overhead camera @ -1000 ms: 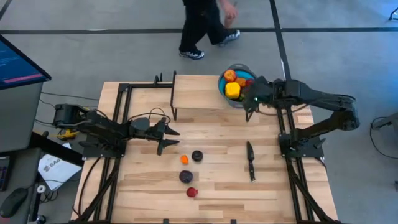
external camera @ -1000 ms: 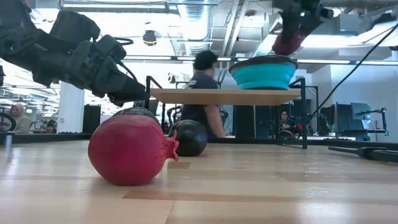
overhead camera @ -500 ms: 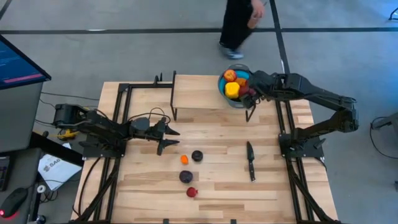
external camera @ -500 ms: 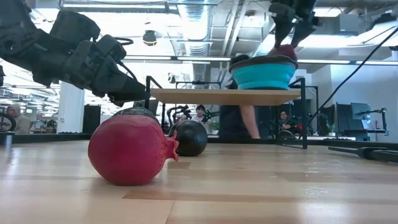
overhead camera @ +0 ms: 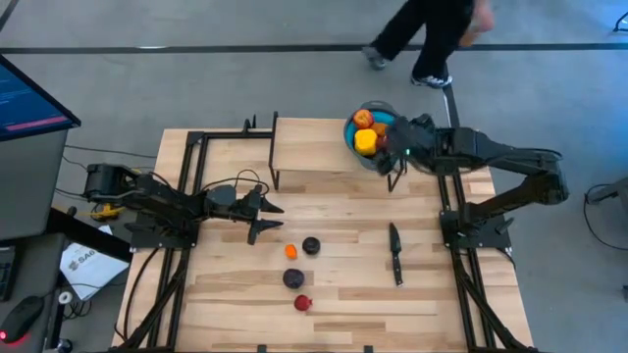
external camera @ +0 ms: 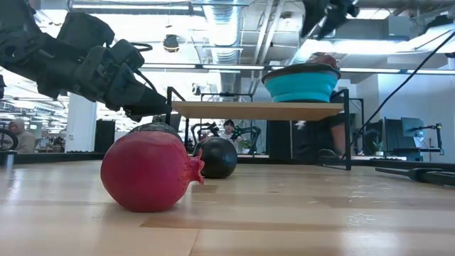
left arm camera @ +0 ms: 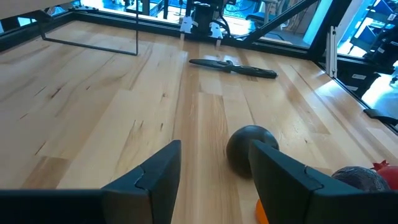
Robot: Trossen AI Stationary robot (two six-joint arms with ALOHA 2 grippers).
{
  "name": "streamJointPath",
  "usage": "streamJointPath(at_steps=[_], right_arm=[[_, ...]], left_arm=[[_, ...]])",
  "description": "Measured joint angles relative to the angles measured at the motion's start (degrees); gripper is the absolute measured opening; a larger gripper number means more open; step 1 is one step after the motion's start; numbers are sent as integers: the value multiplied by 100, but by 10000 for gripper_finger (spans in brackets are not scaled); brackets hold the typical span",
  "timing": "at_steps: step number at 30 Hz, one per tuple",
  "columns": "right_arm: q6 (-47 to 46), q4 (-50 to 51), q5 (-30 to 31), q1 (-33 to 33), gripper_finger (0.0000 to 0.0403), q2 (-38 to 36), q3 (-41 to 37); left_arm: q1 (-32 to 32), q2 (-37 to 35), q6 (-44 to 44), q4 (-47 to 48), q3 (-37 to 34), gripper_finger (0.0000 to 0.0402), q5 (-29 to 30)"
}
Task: Pick & Place Fruit
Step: Put the plum into the strainer bowl
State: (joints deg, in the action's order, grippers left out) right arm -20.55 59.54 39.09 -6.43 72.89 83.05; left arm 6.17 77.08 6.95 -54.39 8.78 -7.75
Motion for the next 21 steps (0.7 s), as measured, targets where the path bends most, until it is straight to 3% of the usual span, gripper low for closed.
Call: streamJointPath(at_steps=[3,6,11,16,21], right_arm=[[-34,-484,125,878,314,216,7],[-126,-920,650,1835,311,631,-80],[-472,-1078,890,3009,310,1717,-109],[-1312,-1091,805,3732,310,2978,-116],[-2343,-1109,406,3899,310,3913,-116]], left_arm=[[0,0,93,1,0,182,0],[-40,0,152,2,1,182,4],[-252,0,151,4,2,182,2],[-406,0,150,4,2,182,2],[-404,0,148,4,2,182,132]])
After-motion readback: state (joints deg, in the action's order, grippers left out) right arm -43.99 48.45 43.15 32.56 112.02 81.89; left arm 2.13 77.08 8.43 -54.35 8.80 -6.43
